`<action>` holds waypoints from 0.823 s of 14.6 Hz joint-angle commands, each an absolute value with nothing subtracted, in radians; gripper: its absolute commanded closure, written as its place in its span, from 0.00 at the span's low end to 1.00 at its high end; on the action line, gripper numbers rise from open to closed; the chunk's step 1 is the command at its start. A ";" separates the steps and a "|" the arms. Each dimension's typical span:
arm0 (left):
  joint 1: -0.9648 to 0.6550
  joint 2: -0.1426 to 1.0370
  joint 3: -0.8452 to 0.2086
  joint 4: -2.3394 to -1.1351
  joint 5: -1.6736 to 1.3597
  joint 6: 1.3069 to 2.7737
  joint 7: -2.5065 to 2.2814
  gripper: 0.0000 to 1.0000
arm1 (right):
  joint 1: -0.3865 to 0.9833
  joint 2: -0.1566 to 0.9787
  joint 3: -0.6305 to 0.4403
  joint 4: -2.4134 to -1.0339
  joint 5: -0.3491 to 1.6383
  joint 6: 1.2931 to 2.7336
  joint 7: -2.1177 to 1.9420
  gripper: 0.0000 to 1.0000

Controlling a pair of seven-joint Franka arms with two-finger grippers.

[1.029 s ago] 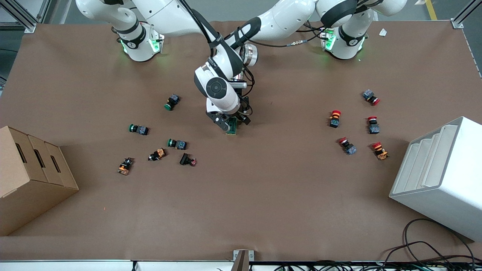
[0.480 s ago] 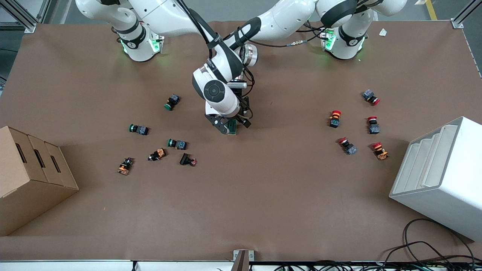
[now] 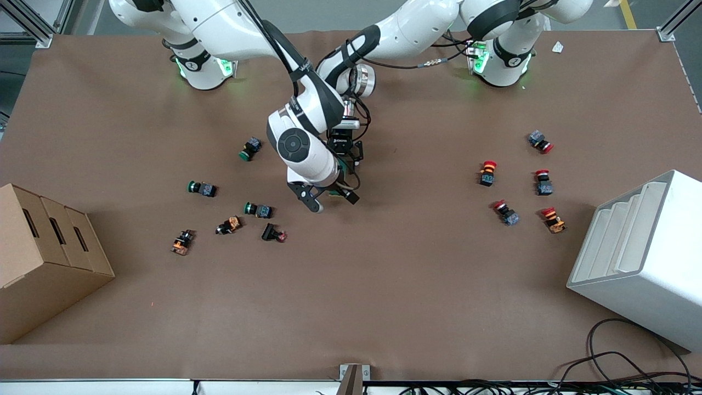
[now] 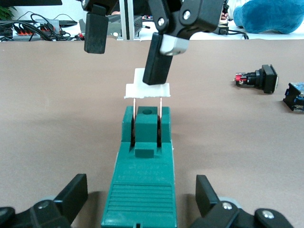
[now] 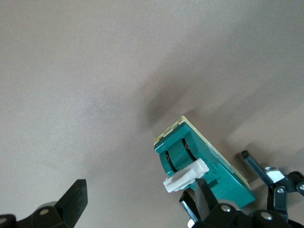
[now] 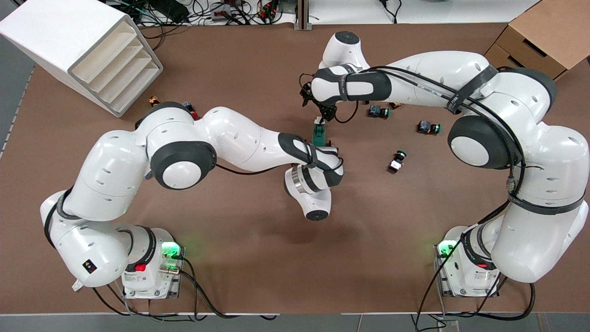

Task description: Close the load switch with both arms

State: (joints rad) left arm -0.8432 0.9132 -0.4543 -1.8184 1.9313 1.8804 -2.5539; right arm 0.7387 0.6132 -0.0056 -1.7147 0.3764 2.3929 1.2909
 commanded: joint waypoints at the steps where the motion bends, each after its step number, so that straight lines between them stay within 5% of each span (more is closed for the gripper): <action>1: -0.842 0.930 -0.445 -1.807 1.950 1.879 -2.571 0.01 | 0.738 0.652 -0.002 -1.672 0.374 2.407 1.284 0.00; 12: -0.841 0.930 -0.433 -1.812 1.945 1.879 -2.562 0.01 | 0.687 0.735 -0.003 -1.577 0.371 2.458 1.183 0.00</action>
State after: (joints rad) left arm -0.8431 0.9132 -0.4484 -1.8184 1.9314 1.8805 -2.5539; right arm 0.7343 0.7090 -0.0064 -1.6352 0.3749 2.4540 1.2408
